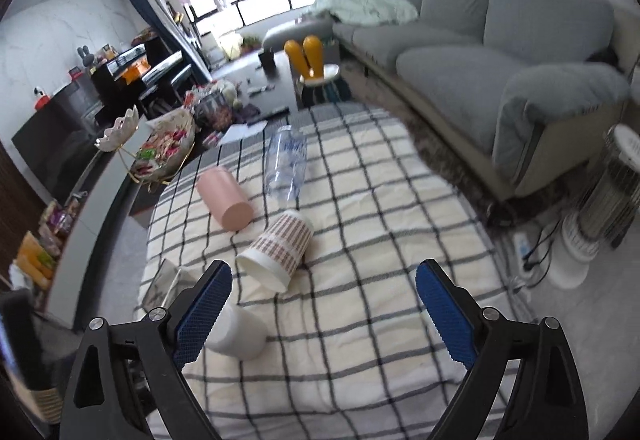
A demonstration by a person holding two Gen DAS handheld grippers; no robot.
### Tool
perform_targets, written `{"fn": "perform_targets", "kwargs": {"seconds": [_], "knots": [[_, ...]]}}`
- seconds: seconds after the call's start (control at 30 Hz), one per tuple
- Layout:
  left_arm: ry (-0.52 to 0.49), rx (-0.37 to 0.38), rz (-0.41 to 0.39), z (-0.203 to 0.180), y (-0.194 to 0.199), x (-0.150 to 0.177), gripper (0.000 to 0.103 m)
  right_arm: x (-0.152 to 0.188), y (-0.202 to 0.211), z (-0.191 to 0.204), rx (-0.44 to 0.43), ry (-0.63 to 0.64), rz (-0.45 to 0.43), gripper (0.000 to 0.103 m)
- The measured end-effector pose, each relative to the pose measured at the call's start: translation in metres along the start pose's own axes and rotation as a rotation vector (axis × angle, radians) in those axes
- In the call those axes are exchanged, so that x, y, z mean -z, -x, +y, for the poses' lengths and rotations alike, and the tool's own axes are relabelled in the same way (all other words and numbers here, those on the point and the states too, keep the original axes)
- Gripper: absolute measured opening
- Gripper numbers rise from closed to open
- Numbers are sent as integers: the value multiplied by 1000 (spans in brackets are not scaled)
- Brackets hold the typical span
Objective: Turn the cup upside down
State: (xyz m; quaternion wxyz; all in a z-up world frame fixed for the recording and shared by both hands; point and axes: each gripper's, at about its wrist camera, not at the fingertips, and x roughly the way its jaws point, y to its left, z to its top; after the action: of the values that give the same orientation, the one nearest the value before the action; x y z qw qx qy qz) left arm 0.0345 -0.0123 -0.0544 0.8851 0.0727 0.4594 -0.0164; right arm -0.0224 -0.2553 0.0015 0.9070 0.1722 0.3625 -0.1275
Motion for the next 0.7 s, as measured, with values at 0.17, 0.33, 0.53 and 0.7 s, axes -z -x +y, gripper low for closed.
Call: {"fn": "perform_targets", "kwargs": {"seconds": [0.17, 0.33, 0.53, 0.7], "knots": [[-2, -45, -131, 2, 21, 7, 103, 6, 14, 14, 73, 90, -92, 95], [-7, -82, -222, 1, 35, 11, 103, 13, 25, 30, 140, 179, -167, 98], [29, -91, -240, 9, 35, 15, 103, 16, 29, 35, 156, 200, -180, 99], [54, -92, -240, 14, 34, 18, 103, 18, 31, 38, 153, 221, -170, 99]]}}
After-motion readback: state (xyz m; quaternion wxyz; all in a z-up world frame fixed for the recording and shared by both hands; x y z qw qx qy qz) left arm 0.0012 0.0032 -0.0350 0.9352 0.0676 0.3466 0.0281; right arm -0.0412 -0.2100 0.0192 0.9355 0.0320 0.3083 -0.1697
